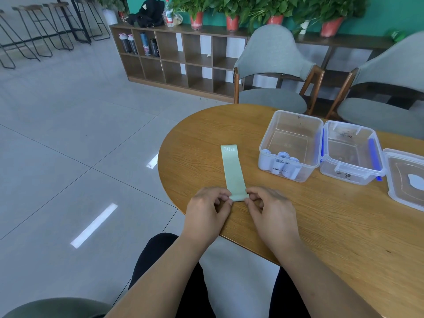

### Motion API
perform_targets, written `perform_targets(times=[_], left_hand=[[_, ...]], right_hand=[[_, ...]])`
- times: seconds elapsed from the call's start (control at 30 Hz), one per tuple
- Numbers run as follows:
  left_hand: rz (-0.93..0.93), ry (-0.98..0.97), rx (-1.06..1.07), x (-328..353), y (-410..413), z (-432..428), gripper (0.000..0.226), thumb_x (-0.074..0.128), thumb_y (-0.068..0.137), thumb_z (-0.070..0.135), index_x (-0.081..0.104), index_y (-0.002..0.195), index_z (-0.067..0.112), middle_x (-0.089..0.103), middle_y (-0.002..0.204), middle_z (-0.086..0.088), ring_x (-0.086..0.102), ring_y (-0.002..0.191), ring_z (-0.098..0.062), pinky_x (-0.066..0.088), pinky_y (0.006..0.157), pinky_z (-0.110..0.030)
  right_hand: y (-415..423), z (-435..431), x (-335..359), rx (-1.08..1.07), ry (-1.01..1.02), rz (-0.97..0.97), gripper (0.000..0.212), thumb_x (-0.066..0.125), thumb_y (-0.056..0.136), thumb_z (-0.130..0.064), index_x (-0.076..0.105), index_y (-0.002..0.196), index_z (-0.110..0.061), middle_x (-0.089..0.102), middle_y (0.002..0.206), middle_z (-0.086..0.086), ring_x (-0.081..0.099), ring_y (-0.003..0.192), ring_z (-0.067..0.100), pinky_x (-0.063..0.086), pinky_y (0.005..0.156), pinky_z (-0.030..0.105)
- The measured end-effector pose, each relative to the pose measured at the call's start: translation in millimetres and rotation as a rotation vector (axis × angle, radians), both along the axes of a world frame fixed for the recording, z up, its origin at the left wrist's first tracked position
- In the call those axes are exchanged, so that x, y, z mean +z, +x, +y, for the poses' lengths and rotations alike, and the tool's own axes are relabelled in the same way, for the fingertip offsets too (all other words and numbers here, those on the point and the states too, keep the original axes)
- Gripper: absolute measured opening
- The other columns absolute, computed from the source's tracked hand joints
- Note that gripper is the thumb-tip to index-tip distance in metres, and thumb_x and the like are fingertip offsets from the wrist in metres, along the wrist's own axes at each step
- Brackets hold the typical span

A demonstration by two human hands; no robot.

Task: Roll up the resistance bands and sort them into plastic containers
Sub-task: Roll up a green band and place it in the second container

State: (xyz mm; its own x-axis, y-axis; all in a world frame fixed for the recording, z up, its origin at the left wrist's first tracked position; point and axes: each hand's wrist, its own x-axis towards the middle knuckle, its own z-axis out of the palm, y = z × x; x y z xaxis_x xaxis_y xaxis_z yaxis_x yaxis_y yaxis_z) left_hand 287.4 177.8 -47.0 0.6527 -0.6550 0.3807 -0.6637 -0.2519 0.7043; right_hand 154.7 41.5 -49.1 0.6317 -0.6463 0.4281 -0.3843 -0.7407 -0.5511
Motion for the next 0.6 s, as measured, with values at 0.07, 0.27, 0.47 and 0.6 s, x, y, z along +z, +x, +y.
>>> perform_targets(times=[0.07, 0.27, 0.47, 0.6], left_hand=[[-0.012, 0.007, -0.005, 1.0, -0.2, 0.7, 0.014, 0.082, 0.09, 0.023, 0.077, 0.101, 0.029, 0.069, 0.089, 0.021, 0.063, 0.088, -0.007, 0.051, 0.076, -0.019], [-0.094, 0.001, -0.009, 1.1, -0.4, -1.0, 0.008, 0.08, 0.09, 0.02, 0.076, 0.094, 0.026, 0.067, 0.091, 0.019, 0.056, 0.089, -0.007, 0.046, 0.076, -0.018], [-0.077, 0.005, 0.007, -1.6, 0.4, -1.4, 0.015, 0.083, 0.087, 0.021, 0.078, 0.1, 0.025, 0.069, 0.093, 0.018, 0.057, 0.088, -0.007, 0.045, 0.077, -0.014], [-0.077, 0.018, 0.025, -1.2, 0.4, -2.2, 0.015, 0.083, 0.088, 0.022, 0.079, 0.102, 0.026, 0.07, 0.094, 0.019, 0.057, 0.087, -0.007, 0.047, 0.076, -0.016]], right_hand=[[-0.5, 0.2, 0.4, -0.001, 0.002, -0.005, 0.021, 0.078, 0.091, -0.026, 0.075, 0.111, -0.029, 0.068, 0.091, -0.02, 0.059, 0.084, 0.005, 0.056, 0.073, 0.033], [-0.4, 2.1, 0.2, -0.001, -0.065, 0.014, 0.008, 0.076, 0.092, -0.027, 0.077, 0.1, -0.027, 0.07, 0.094, -0.016, 0.059, 0.09, 0.011, 0.055, 0.072, 0.034], [0.8, 1.2, -2.0, -0.016, -0.101, 0.051, 0.015, 0.078, 0.09, -0.026, 0.078, 0.105, -0.024, 0.071, 0.098, -0.012, 0.061, 0.095, 0.015, 0.055, 0.071, 0.031], [1.1, -0.1, -1.8, -0.006, -0.088, 0.05, 0.016, 0.078, 0.091, -0.024, 0.079, 0.107, -0.023, 0.072, 0.099, -0.012, 0.061, 0.094, 0.014, 0.056, 0.074, 0.033]])
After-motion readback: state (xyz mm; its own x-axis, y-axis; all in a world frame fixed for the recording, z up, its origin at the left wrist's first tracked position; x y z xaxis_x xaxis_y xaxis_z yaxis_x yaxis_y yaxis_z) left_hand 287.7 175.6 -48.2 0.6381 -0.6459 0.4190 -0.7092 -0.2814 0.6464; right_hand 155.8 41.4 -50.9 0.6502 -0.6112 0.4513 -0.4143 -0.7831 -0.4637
